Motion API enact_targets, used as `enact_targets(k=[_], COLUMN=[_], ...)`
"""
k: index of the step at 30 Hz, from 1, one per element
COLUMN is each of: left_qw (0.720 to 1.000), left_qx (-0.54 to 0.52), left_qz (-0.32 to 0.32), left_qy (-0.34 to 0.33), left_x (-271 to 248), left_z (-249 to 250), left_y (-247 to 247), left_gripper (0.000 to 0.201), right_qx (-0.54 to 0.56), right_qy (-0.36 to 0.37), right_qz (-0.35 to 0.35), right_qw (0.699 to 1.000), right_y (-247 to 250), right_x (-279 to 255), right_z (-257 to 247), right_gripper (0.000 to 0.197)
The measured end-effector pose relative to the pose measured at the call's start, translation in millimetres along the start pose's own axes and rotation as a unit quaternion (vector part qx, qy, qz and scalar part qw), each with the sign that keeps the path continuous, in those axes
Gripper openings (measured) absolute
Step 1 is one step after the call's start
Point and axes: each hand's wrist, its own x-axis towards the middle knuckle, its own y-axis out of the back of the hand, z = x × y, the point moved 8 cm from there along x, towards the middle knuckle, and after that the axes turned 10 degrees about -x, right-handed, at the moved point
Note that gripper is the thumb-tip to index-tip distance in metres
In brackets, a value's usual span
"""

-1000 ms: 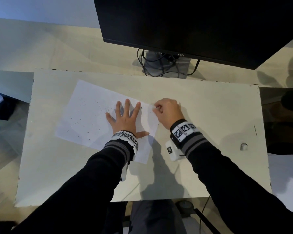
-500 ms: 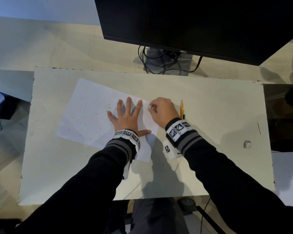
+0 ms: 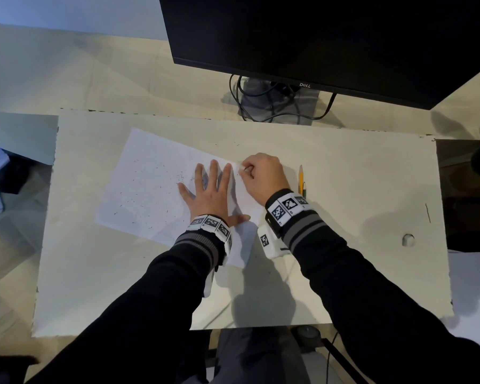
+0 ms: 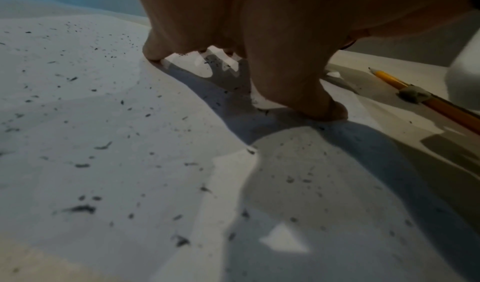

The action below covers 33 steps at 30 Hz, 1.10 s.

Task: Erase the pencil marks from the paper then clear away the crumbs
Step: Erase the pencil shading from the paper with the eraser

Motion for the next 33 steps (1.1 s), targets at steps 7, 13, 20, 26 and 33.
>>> enact_targets(k=[7, 13, 20, 26, 33], left_qw=[1.0, 1.0, 1.0, 1.0, 1.0], left_qx=[-0.008, -0.002, -0.005, -0.013, -0.011], left_qz=[0.007, 0.001, 0.001, 0.01, 0.009], left_qy=[-0.001, 0.0, 0.005, -0.011, -0.022], left_x=[-1.1, 0.5, 0.5, -2.2, -0.9], left_z=[-0.8, -1.6, -1.1, -0.4, 0.3], left_y=[-0.4, -1.8, -0.6, -0.1, -0.1], left_gripper=[0.129, 0.129, 0.131, 0.123, 0.112], right_qx=[0.021, -0.01, 0.011, 0.011, -0.016], right_qy=[-0.067, 0.013, 0.007, -0.078, 0.086], right_qz=[0.032, -0.037, -0.031, 0.036, -0.037], right_qw=[0.997, 0.999, 0.999, 0.996, 0.996], right_y=[12.0, -8.3, -7.6, 26.8, 11.2], right_x=[11.1, -0.7, -1.9, 1.9, -12.2], right_z=[16.5, -9.9, -12.4, 47.3, 24.9], right_gripper=[0.013, 0.013, 0.011, 0.01, 0.007])
